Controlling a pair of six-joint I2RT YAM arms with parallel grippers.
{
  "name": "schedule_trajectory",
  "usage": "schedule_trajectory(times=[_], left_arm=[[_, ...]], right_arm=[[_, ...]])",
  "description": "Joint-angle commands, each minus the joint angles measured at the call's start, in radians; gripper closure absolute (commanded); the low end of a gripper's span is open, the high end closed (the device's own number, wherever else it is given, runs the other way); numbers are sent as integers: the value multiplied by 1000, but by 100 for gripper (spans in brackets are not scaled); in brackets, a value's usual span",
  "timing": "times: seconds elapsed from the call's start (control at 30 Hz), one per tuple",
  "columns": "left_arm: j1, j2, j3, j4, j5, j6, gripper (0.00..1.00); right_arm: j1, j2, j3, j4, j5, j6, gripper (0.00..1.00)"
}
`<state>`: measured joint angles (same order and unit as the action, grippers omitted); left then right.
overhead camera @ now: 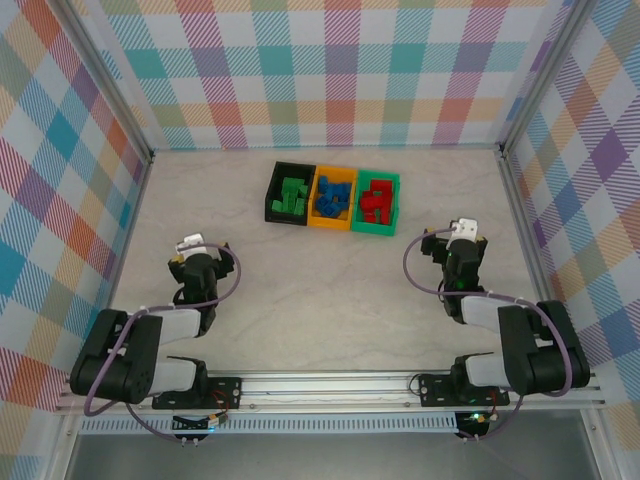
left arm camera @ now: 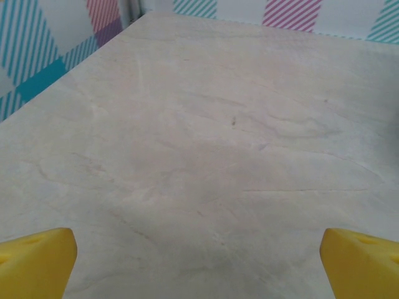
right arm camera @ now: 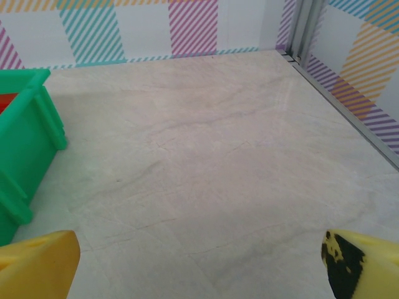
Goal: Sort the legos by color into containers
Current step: Reset both arms
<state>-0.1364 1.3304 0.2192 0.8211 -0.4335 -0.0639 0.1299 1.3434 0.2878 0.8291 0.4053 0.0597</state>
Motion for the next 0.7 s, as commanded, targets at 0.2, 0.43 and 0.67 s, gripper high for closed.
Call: schedule_trajectory(times=[0.2, 0.43, 0.67], left_arm=[[24, 249, 48, 318, 152, 78, 0], [24, 247, 127, 165, 247, 117, 0], [30, 248, 176, 73, 273, 121, 0]], right_arm=[[-6, 104, 8, 149, -77, -58, 1], [-12, 185, -25, 271, -170, -78, 1], [-43, 193, 74, 100, -209, -62, 1]])
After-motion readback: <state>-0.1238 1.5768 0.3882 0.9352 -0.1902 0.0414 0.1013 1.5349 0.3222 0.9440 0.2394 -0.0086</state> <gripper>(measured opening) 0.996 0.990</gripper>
